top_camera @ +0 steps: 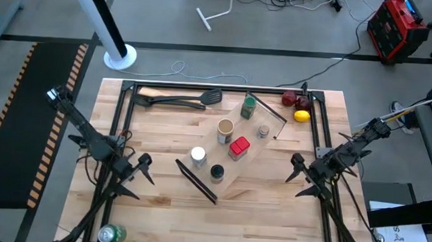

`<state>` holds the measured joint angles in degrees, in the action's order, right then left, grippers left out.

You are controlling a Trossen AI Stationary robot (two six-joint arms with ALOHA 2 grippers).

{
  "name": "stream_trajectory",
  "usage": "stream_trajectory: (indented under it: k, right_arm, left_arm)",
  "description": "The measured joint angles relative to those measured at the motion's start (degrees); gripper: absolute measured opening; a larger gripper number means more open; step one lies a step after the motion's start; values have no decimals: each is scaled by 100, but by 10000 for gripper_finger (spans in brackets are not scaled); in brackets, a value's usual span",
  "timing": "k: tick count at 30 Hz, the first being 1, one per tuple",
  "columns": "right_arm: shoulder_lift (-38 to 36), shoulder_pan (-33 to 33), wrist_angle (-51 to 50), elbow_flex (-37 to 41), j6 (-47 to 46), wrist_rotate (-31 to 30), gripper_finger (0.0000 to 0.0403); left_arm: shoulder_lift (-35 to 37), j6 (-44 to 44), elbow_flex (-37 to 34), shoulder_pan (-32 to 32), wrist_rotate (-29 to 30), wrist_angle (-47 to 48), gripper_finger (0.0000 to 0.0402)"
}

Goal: Shelf spices
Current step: Return to Home Position

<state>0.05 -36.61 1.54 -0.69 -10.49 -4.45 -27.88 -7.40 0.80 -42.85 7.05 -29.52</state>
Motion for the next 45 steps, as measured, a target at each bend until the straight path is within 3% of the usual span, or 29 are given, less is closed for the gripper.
stream_trajectory:
  k: [10,19,31,45]
  right_arm:
    - [0,-1,2,4,1,-2,238]
    - [-2,0,3,7,1,-3,232]
    - [-2,8,7,7,1,-4,255]
    - [0,5,20,9,1,-4,279]
  left_arm:
    - [1264,-1,-20,0,0,289,310]
    - [2300,3,-21,2,-35,2766,298]
    - [2794,-44,-27,17,-169,2755,285]
    - [2374,-64,28,20,-164,2497,302]
